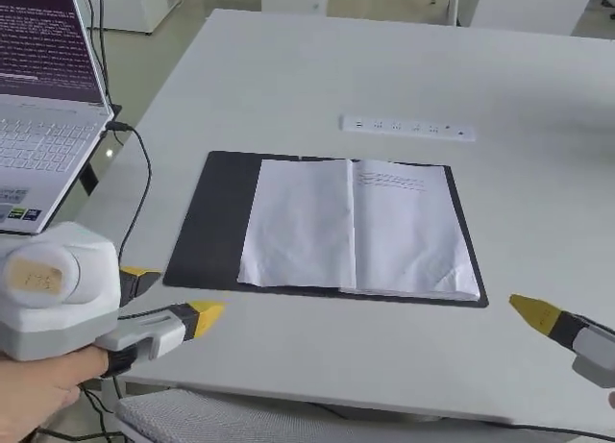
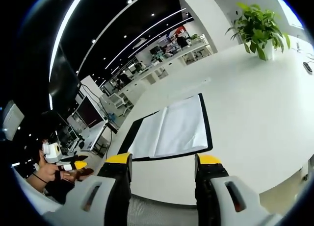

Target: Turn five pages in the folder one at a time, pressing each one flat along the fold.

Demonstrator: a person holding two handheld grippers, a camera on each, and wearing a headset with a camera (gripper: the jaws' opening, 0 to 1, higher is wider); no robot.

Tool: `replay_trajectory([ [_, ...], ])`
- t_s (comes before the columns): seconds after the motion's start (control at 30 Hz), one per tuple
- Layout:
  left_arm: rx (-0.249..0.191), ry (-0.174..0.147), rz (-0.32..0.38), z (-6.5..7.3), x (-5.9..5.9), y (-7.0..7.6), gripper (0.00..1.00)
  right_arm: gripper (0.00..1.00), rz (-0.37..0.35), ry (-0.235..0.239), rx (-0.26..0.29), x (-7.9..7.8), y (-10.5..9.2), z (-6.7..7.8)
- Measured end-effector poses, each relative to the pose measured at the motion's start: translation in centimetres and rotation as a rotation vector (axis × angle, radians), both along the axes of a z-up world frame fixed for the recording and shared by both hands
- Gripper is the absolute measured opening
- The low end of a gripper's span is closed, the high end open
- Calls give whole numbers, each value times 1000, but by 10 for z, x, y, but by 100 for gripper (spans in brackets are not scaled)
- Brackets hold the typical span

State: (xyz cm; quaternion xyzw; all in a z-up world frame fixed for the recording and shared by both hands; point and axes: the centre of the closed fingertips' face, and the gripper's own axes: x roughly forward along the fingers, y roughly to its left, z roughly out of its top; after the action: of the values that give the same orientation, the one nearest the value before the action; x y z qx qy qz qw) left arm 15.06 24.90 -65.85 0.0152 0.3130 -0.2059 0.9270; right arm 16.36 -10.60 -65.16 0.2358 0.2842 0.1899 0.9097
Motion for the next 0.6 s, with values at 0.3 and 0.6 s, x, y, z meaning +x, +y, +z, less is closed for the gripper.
replay_trajectory([
  [0.3,18,-13,-12,5,3,-6,51,50,-6,-5,-1,4,-7,0],
  [0.6,29,-14,-51,2,17,-28,50,49,-6,0,4,6,-14,-5],
])
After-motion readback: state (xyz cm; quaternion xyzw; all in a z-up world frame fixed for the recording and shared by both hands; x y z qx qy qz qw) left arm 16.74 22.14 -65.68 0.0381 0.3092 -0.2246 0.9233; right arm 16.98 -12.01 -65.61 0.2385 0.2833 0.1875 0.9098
